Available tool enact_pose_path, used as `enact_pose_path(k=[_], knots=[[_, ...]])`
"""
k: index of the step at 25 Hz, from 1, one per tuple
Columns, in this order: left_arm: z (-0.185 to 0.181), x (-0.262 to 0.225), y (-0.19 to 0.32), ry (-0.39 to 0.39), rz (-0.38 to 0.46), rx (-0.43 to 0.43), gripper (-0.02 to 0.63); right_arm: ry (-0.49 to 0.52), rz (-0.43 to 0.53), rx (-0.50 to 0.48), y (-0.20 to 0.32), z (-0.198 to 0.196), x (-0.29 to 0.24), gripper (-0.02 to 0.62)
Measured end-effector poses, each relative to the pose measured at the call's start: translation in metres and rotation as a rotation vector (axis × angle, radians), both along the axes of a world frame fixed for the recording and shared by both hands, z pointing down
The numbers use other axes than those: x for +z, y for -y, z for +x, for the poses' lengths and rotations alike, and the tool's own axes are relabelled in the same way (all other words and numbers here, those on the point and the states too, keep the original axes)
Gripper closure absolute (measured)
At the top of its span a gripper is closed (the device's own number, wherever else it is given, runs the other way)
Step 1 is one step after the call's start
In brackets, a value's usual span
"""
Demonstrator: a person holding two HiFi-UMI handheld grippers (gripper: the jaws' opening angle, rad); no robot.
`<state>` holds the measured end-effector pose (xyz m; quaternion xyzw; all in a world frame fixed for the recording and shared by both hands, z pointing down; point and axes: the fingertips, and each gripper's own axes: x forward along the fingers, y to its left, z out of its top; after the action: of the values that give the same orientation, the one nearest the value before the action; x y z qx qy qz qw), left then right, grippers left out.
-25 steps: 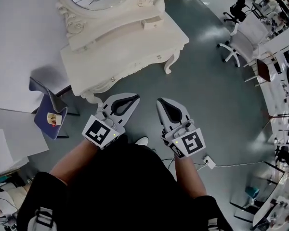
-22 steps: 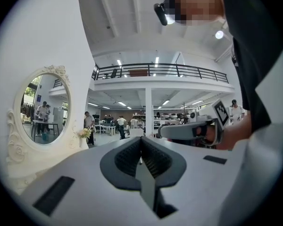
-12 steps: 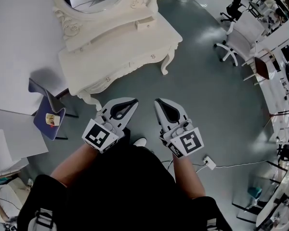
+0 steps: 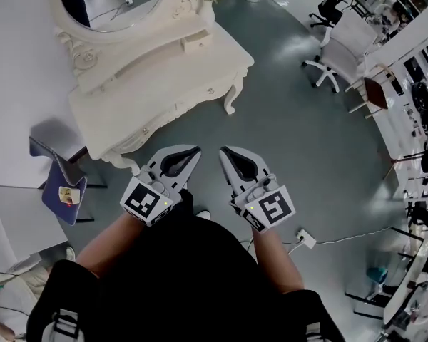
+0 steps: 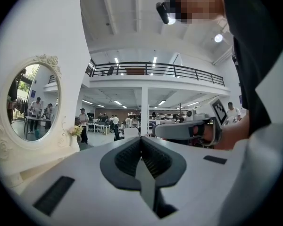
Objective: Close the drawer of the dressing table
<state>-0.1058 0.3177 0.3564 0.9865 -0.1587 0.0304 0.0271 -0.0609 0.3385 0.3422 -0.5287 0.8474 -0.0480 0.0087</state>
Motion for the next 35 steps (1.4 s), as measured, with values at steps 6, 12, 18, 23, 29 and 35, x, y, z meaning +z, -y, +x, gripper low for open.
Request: enact_pose_path(k=[6,12,18,23,29,35], knots=[[0.018,-0.006,0.049,-0.035,0.003,0.031,0.611,-0.011,-0.014,0.017,0.048,0.016,-0.001,0.592],[0.02,-0.002,0.105,-0.036,-0.009,0.048,0.611,-0.016,-0.036,0.024,0.104,0.019,0.001,0.592],[0.024,-0.003,0.153,-0.049,-0.006,0.073,0.611,-0.022,-0.055,0.038,0.15,0.019,0.005,0.592],[0.024,0.003,0.189,-0.037,-0.023,0.078,0.611,-0.024,-0.07,0.054,0.183,0.02,0.009,0.592],[0.028,0.005,0.219,-0.047,-0.021,0.092,0.611,-0.018,-0.079,0.067,0.21,0.021,0.013,0.592],[0.045,0.014,0.236,-0.031,-0.041,0.081,0.611,-0.004,-0.084,0.069,0.225,0.045,0.022,0.592]])
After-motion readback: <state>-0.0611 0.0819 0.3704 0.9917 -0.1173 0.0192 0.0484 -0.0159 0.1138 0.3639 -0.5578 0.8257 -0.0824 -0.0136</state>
